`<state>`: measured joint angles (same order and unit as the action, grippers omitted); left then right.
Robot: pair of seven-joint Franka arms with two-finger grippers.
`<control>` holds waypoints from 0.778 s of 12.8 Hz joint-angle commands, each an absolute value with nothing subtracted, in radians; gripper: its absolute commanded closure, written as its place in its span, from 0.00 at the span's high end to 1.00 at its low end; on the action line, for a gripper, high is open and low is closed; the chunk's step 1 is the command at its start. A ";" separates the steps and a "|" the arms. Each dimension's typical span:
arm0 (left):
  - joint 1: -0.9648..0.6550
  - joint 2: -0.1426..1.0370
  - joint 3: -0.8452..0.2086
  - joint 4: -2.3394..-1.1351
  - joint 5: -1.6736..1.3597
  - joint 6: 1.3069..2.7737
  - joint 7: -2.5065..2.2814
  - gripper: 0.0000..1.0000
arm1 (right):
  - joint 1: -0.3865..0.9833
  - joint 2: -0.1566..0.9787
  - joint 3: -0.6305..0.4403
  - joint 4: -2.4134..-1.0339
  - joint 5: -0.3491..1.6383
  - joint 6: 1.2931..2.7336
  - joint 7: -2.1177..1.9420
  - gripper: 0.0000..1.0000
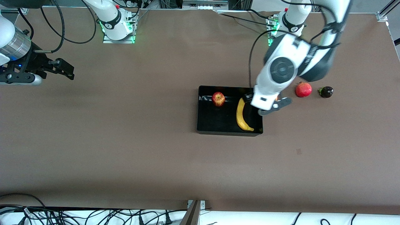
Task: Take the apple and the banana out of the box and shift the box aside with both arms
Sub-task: 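Move the left gripper over the red apple inside the black tray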
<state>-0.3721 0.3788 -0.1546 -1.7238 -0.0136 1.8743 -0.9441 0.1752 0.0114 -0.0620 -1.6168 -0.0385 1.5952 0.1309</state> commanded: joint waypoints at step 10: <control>-0.476 0.569 -0.230 -1.786 -0.035 2.224 -1.088 1.00 | 0.164 0.015 -0.058 -1.605 -0.018 1.583 0.117 1.00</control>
<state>-0.4700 0.5848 -0.2346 -1.7604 -0.0151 2.1865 -1.0772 0.1749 0.0117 -0.0620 -1.6169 -0.0385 1.5952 0.1309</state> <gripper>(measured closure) 0.000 0.000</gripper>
